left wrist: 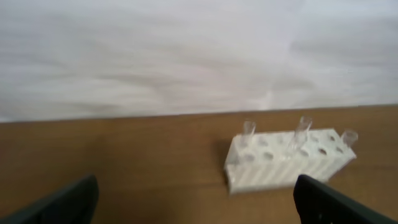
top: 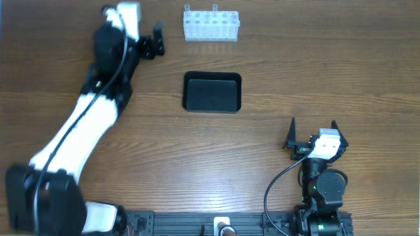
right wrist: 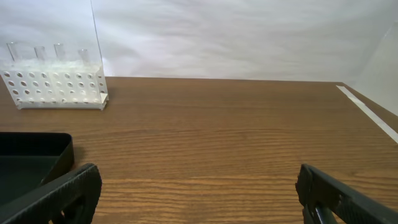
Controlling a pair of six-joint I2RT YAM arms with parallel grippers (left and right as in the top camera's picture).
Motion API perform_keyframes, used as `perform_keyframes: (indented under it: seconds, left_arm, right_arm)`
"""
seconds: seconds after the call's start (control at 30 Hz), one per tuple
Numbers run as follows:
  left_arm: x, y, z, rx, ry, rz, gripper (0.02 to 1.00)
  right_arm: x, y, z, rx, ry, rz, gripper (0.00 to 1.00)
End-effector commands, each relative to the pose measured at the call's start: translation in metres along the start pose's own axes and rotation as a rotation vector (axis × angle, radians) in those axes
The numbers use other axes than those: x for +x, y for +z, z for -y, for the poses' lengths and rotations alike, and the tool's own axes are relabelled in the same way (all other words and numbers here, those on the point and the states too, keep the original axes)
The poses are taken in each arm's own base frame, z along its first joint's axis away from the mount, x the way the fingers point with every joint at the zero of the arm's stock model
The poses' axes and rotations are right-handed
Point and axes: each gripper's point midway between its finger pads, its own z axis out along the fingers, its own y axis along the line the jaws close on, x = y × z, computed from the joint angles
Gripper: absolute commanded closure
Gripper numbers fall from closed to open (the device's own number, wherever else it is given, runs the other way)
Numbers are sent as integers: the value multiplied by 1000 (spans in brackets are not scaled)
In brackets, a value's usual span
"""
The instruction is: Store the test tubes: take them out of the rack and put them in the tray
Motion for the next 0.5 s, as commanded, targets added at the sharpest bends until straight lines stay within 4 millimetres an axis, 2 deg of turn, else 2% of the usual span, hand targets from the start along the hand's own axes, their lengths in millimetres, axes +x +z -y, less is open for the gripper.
perform_keyframes:
  seconds: [0.03, 0.23, 0.37, 0.5]
  left_arm:
    - [-8, 52, 20, 5, -1, -37, 18]
    - [7, 111, 41, 28, -15, -117, 18]
    - [18, 136, 51, 36, -7, -155, 18]
    - [29, 151, 58, 43, -1, -177, 18]
  right_arm:
    - [2, 0, 1, 1, 0, 1, 7]
    - [2, 0, 1, 1, 0, 1, 9]
    - [2, 0, 1, 1, 0, 1, 9]
    - [2, 0, 1, 1, 0, 1, 9]
